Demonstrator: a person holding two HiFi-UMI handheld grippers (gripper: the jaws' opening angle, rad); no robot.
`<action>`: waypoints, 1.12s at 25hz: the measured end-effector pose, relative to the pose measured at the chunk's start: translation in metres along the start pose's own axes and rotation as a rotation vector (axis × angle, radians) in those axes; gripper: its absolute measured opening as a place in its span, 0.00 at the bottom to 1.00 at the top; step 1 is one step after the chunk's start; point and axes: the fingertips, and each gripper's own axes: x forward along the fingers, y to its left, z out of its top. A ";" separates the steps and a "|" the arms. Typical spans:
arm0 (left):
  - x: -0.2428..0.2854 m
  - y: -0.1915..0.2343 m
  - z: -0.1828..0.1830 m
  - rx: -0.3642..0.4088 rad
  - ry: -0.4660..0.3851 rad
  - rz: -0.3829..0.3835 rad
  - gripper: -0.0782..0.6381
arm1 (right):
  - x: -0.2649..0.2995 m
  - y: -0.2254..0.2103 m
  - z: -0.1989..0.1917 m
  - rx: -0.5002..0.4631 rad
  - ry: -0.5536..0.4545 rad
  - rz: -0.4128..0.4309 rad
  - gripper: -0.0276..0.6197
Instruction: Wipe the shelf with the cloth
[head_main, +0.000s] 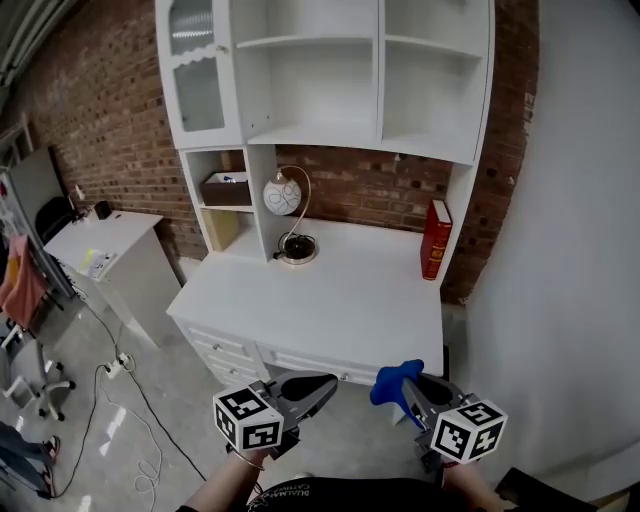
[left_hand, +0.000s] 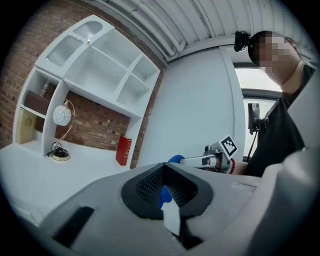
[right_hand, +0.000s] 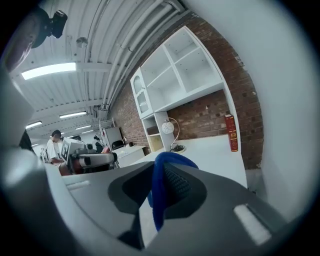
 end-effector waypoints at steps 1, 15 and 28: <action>-0.007 0.017 0.003 0.000 0.021 0.012 0.10 | 0.016 0.005 0.004 0.000 0.002 0.001 0.13; -0.080 0.144 0.058 0.124 0.037 -0.001 0.10 | 0.172 0.084 0.037 -0.071 -0.008 0.051 0.13; -0.090 0.183 0.113 0.252 -0.119 0.019 0.10 | 0.246 0.068 0.093 -0.091 -0.048 0.076 0.13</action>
